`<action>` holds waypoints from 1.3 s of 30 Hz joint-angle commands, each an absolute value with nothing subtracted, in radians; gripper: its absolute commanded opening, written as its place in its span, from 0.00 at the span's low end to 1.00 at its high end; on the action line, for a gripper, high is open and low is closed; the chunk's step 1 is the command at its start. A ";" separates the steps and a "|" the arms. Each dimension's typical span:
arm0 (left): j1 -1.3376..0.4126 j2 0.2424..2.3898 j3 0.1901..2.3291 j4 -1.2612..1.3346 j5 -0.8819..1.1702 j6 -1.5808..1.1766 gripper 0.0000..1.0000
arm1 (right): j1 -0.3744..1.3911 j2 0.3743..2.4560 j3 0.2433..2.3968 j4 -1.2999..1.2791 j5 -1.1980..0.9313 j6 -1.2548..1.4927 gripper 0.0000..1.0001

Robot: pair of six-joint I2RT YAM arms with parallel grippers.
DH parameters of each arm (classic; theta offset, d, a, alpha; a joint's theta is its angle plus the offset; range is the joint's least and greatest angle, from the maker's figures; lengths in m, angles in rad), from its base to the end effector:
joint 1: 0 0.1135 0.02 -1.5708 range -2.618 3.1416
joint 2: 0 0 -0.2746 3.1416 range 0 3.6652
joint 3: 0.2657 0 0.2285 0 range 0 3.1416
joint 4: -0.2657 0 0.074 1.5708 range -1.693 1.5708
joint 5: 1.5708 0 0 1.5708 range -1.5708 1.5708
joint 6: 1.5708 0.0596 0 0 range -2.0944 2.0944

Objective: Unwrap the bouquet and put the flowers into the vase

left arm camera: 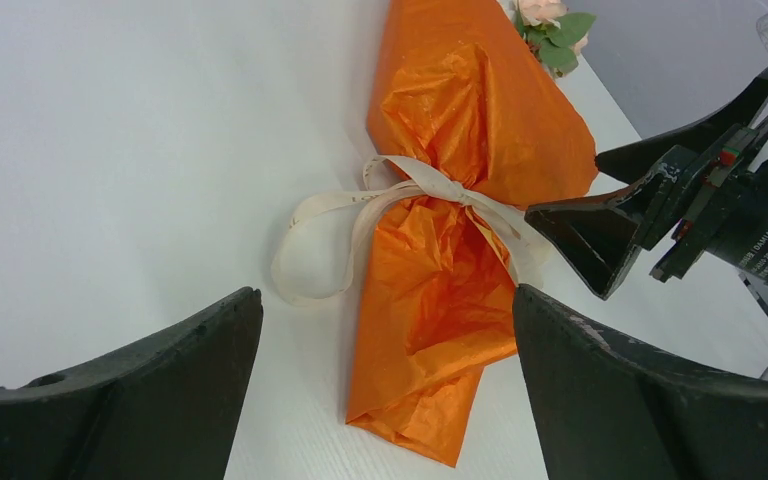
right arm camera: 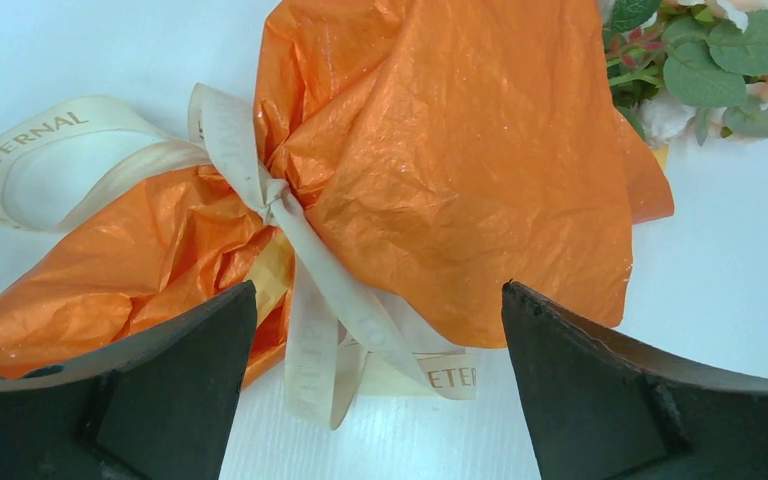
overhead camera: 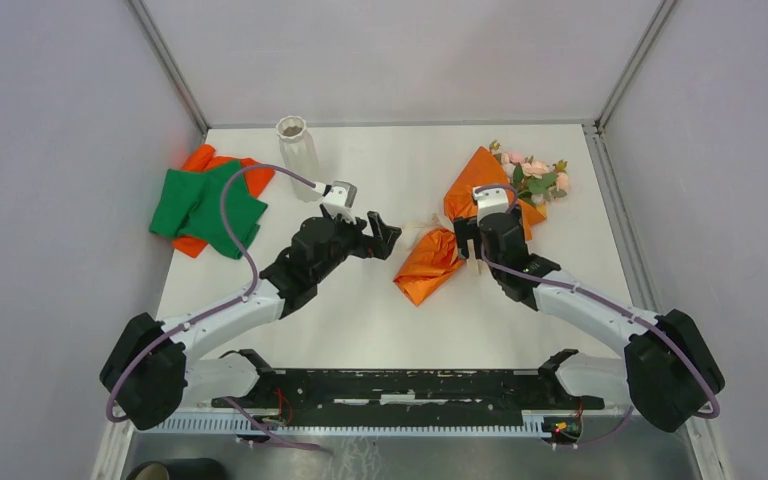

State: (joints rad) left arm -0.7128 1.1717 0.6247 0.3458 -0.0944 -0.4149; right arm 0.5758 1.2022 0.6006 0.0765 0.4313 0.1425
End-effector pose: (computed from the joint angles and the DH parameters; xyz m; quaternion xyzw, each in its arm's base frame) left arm 0.2030 -0.1680 0.2764 0.0853 0.7695 -0.3068 0.5535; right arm 0.2213 0.1140 0.2301 -0.0776 0.8495 -0.0021 0.5218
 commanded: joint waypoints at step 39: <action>-1.076 1.993 0.891 0.490 -0.179 -0.632 1.00 | 0.446 1.649 0.825 0.126 0.542 0.329 0.94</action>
